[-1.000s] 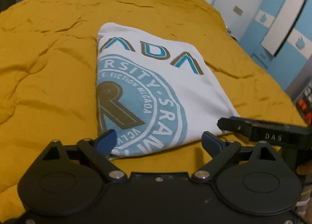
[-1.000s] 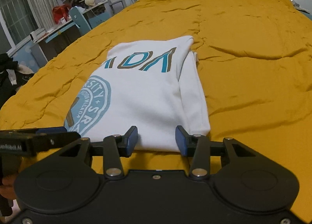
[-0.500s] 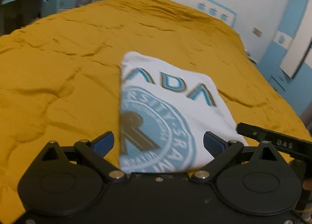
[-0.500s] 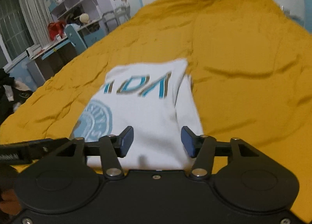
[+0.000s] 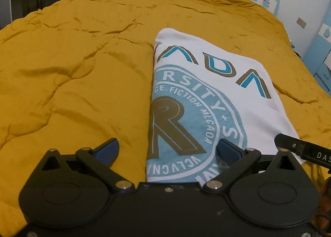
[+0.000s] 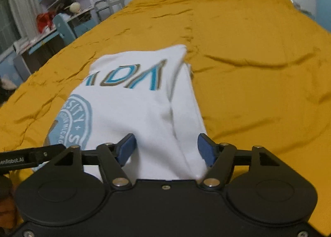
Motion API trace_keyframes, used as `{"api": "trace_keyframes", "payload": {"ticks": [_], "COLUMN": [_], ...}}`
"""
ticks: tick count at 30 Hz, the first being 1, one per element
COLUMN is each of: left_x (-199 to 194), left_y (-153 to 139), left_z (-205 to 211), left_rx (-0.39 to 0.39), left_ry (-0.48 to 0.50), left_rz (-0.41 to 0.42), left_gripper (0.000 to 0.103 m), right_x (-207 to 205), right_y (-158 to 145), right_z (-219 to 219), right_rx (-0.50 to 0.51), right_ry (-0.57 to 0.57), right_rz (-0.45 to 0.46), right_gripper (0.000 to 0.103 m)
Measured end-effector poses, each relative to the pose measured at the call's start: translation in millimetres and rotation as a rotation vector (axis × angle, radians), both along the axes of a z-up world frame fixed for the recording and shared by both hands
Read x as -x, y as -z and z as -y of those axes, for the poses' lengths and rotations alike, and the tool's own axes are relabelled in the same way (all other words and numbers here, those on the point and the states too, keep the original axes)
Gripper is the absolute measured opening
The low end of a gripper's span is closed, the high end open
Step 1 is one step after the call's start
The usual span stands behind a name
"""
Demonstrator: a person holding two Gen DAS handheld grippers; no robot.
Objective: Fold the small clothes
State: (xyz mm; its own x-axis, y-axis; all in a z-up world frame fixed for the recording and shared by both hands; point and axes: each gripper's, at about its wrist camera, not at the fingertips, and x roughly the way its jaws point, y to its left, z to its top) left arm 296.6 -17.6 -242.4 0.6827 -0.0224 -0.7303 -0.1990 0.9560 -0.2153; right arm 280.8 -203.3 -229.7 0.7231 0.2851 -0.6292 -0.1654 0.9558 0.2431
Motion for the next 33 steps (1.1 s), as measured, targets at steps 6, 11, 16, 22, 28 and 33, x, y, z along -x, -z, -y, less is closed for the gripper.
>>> {"api": "trace_keyframes", "payload": {"ticks": [6, 11, 16, 22, 28, 33], "left_x": [2, 22, 59, 110, 162, 203], "left_y": [-15, -52, -90, -125, -148, -164], "left_z": [1, 4, 10, 18, 33, 42], "left_rx": [-0.019, -0.049, -0.091, -0.087, -0.085, -0.11], "left_ry": [0.0, 0.009, 0.005, -0.011, -0.001, 0.013], "left_rz": [0.008, 0.068, 0.115, 0.111, 0.106, 0.121], "left_gripper": [0.103, 0.103, 0.103, 0.103, 0.103, 0.103], "right_x": [-1, 19, 52, 108, 156, 186], "right_y": [0, -33, -73, -115, -137, -148], "right_z": [11, 8, 0, -7, -8, -4], "right_rx": [-0.062, -0.053, -0.045, 0.031, 0.062, 0.054], "right_ry": [0.012, -0.018, -0.07, -0.094, -0.089, -0.065], "right_rz": [-0.042, 0.019, 0.086, 0.167, 0.171, 0.158], "right_gripper": [0.076, 0.082, 0.103, 0.103, 0.103, 0.103]}}
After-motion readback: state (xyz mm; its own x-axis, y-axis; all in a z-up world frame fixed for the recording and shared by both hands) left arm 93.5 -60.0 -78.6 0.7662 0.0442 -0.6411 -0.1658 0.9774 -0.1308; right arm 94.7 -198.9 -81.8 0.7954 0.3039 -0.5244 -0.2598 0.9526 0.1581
